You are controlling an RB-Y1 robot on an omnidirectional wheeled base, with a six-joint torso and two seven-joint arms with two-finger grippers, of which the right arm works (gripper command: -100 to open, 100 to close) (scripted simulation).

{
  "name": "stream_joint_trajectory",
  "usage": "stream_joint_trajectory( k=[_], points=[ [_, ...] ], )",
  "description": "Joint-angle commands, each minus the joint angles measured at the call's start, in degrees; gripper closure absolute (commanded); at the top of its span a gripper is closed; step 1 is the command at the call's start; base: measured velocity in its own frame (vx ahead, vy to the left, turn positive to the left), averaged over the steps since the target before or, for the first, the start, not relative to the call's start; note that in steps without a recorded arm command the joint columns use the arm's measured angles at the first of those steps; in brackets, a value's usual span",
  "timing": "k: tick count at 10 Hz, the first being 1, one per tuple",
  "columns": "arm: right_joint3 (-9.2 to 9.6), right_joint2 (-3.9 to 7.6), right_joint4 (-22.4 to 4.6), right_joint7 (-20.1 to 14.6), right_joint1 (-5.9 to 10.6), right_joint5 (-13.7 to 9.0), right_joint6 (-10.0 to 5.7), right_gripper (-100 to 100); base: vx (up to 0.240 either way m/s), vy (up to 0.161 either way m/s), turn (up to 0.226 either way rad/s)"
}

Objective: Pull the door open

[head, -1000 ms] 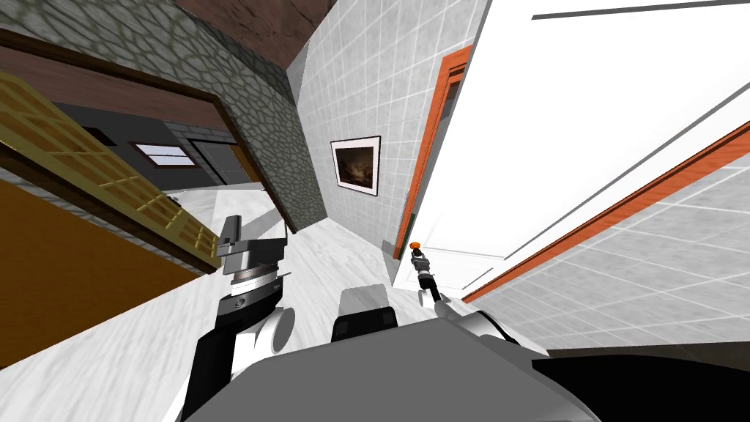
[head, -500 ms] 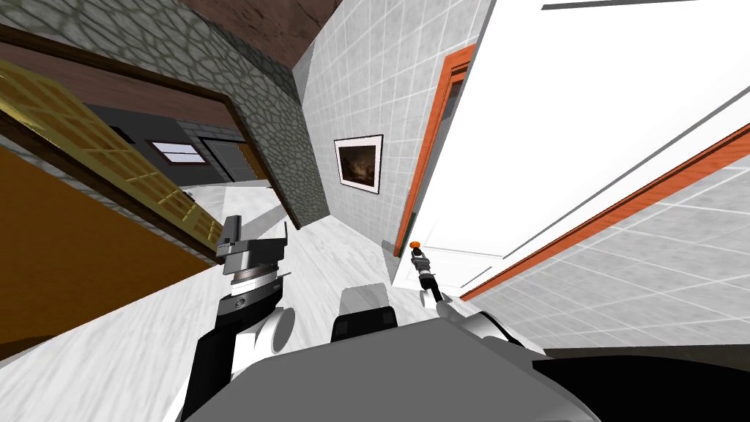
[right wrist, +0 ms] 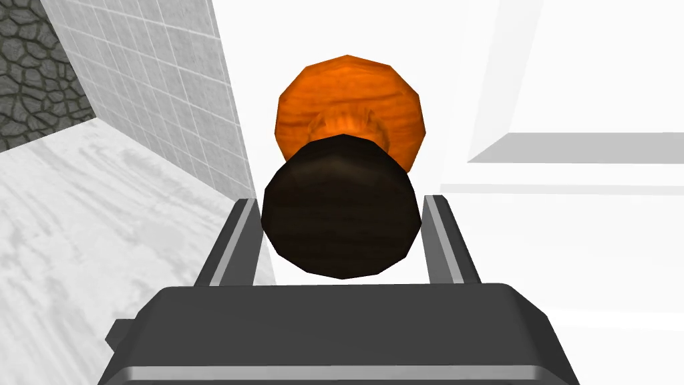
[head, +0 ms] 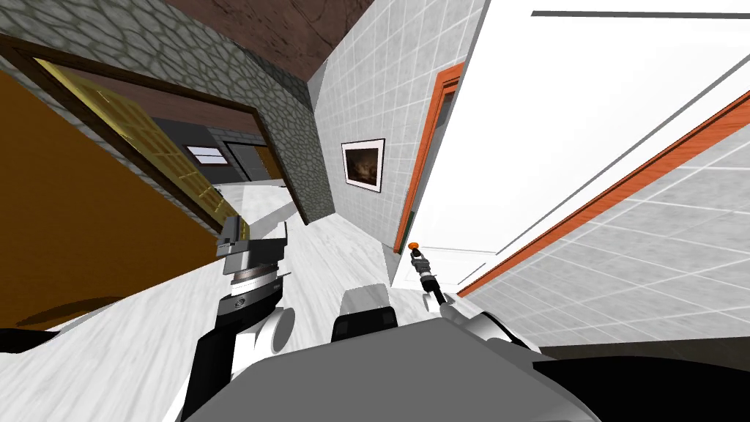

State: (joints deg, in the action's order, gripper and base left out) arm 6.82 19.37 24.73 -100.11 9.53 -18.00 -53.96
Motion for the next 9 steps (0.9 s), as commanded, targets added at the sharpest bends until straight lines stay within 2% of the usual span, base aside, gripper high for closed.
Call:
stream_joint_trajectory(
  k=[1,2,3,9],
  points=[
    [0.98,0.74,0.0,-1.5,-0.26,0.6,-0.62,100,-0.239,-0.033,0.101],
    [0.62,0.45,-0.1,-0.9,-0.09,0.4,-0.34,100,-0.103,-0.01,0.025],
    [1.86,0.9,0.0,-2.1,-0.58,1.3,-0.96,100,-0.139,-0.032,0.046],
    [5.81,2.96,0.9,-6.2,-1.75,4.0,-3.48,100,-0.19,-0.053,0.044]
  ],
)
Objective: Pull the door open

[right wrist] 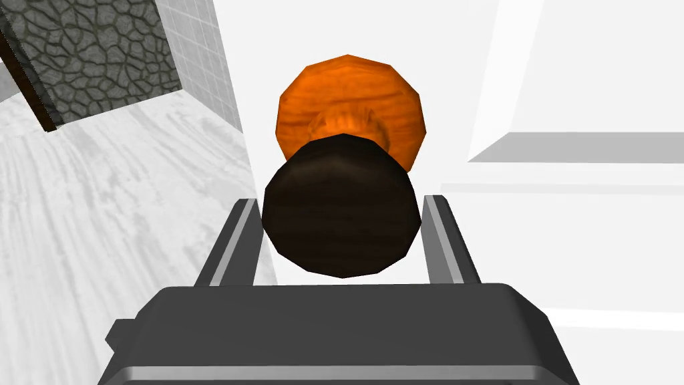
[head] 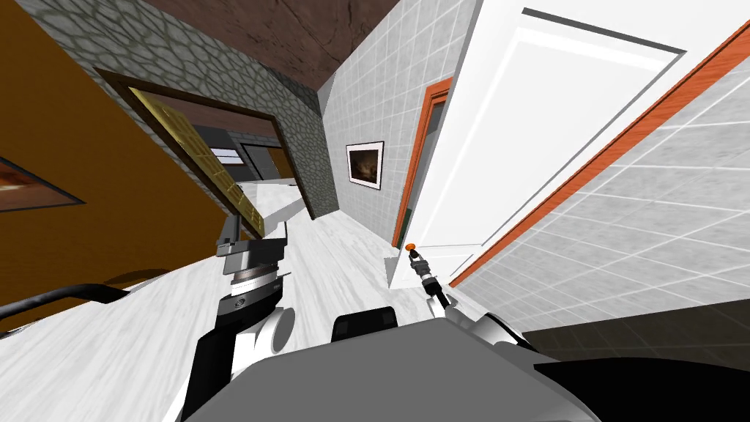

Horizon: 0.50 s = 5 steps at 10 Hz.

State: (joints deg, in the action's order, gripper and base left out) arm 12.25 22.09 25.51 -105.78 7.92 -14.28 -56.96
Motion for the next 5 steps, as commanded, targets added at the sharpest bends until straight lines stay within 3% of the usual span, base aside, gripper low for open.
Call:
stream_joint_trajectory(
  k=[1,2,3,5],
  points=[
    [1.08,0.6,0.2,-1.2,-0.35,0.7,-0.92,100,-0.189,-0.053,0.03],
    [0.68,0.33,0.0,-0.7,-0.1,0.5,-0.48,100,-0.088,-0.024,0.014],
    [1.88,1.19,-0.1,-2.1,-0.99,1.3,-2.05,100,-0.128,-0.047,0.095],
    [2.48,1.75,-0.1,-2.9,-1.44,1.7,-2.97,100,-0.162,-0.045,0.065]
  ],
)
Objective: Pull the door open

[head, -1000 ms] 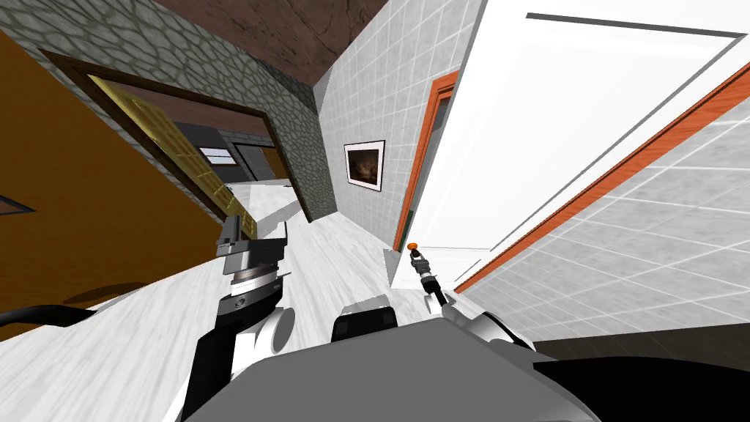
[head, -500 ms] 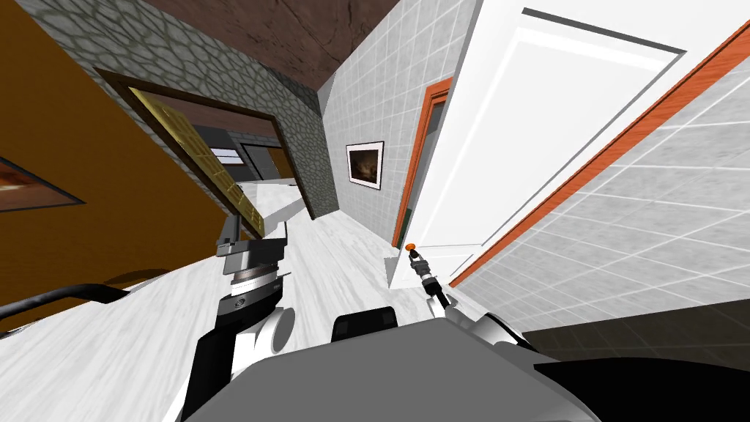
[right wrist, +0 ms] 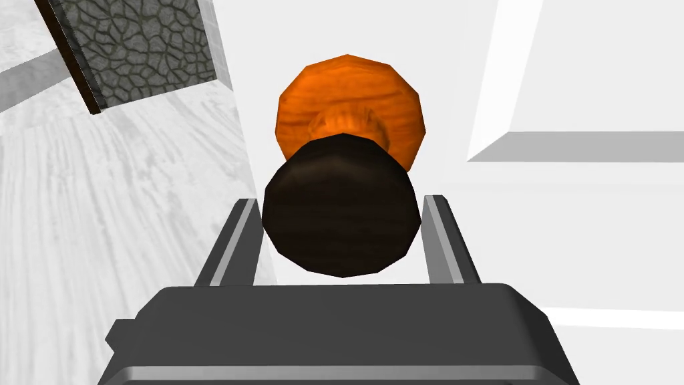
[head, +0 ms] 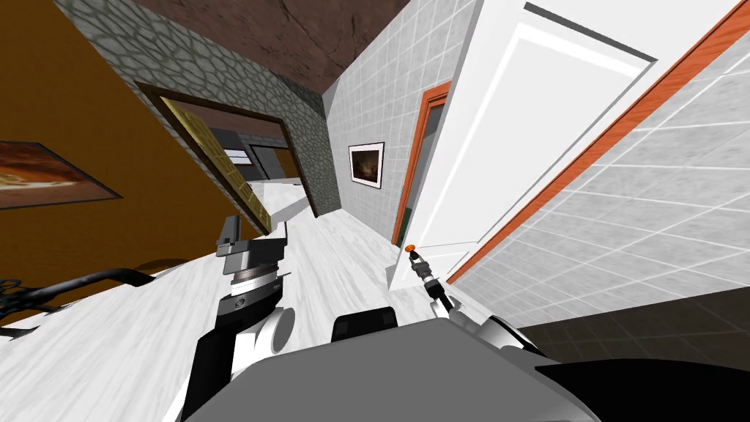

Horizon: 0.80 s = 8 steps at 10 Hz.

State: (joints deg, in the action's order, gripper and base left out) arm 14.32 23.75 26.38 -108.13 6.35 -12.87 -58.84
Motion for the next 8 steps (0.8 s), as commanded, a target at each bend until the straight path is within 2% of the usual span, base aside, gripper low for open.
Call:
stream_joint_trajectory(
  k=[1,5,6,8],
  points=[
    [1.07,0.69,-0.9,-1.3,-0.36,0.7,-2.07,100,-0.211,-0.067,0.09],
    [3.13,2.61,-0.8,-4.0,-1.89,2.1,-5.21,100,-0.18,-0.075,0.075],
    [2.85,2.36,-0.6,-3.5,-1.78,2.0,-4.37,100,-0.083,-0.021,0.011],
    [3.18,2.8,-0.9,-4.1,-2.43,2.3,-5.49,100,-0.147,-0.062,0.146]
  ],
)
